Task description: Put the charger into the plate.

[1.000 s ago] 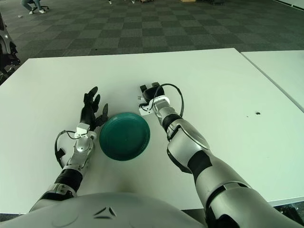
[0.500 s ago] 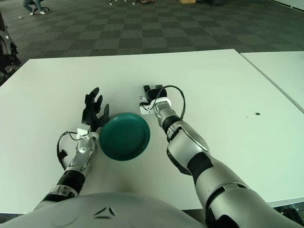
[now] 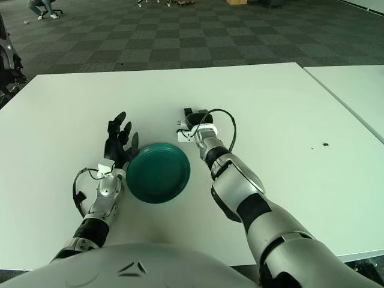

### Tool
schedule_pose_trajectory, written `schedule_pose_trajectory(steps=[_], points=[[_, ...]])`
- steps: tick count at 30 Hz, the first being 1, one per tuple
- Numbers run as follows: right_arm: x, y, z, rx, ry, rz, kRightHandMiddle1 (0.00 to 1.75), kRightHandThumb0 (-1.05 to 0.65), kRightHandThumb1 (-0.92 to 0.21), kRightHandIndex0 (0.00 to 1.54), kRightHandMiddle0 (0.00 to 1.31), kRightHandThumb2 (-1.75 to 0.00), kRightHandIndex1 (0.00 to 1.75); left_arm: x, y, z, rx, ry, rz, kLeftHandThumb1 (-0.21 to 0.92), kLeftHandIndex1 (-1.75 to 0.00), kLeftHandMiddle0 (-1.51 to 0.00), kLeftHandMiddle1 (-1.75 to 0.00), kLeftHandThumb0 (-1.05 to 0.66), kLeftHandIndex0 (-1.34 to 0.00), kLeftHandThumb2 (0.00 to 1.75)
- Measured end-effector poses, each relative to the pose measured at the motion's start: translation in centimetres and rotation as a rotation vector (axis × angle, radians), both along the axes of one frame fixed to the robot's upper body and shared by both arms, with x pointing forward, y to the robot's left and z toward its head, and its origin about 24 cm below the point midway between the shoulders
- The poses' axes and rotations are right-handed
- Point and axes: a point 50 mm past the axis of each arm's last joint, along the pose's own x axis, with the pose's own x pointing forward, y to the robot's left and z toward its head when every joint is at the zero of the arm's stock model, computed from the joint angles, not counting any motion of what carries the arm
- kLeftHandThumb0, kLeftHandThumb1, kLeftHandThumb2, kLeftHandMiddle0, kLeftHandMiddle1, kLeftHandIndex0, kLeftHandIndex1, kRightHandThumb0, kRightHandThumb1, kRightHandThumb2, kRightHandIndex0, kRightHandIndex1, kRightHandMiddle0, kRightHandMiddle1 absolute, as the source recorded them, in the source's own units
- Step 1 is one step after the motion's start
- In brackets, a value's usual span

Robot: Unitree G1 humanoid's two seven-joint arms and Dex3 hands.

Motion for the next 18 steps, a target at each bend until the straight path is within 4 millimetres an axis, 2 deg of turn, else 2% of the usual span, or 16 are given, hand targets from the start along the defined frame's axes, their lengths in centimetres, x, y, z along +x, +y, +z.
schedule_pose_trajectory(steps=[1, 3, 6, 8, 9, 13, 18], points=[[0.00, 0.01, 0.00, -0.003, -0.001, 0.000, 0.75, -0.88, -0.92, 0.44, 0.02, -0.62, 0.72, -0.02, -0.01, 0.01, -0.001, -0.001, 0.000, 0.92, -0.73, -0.42, -0.08, -0.76, 0.00, 0.83], [-0.01, 0.06, 0.01, -0.009, -0.004, 0.003, 1.13, -0.84, -0.92, 0.46, 0.05, -0.58, 1.29, -0.06, -0.02, 0.05, -0.002, -0.003, 0.000, 0.92, -0.72, -0.43, -0.09, -0.77, 0.00, 0.83], [-0.02, 0.19, 0.05, -0.025, -0.011, 0.008, 1.39, -0.81, -0.92, 0.54, 0.13, -0.54, 1.60, -0.21, -0.04, 0.14, -0.005, -0.008, -0.001, 0.92, -0.72, -0.43, -0.10, -0.77, 0.00, 0.82], [-0.01, 0.37, 0.12, -0.034, -0.023, 0.013, 1.46, -0.80, -0.92, 0.56, 0.15, -0.53, 1.67, -0.34, -0.01, 0.22, -0.006, -0.013, -0.001, 0.92, -0.72, -0.44, -0.10, -0.77, 0.00, 0.81], [-0.01, 0.46, 0.17, -0.036, -0.029, 0.015, 1.56, -0.66, -0.80, 0.60, 0.24, -0.69, 1.70, -0.39, 0.01, 0.26, -0.007, -0.015, 0.000, 0.92, -0.72, -0.44, -0.10, -0.77, 0.00, 0.81], [0.00, 0.71, 0.32, -0.038, -0.056, 0.010, 1.71, -0.48, -0.56, 0.74, 0.43, -1.00, 1.74, -0.70, 0.22, 0.36, -0.018, -0.022, 0.007, 0.92, -0.72, -0.45, -0.12, -0.76, 0.00, 0.80], [-0.01, 0.94, 0.47, -0.032, -0.083, 0.006, 1.74, -0.44, -0.49, 0.86, 0.48, -1.09, 1.74, -0.99, 0.64, 0.38, -0.039, -0.029, 0.023, 0.92, -0.70, -0.43, -0.13, -0.73, 0.00, 0.81]])
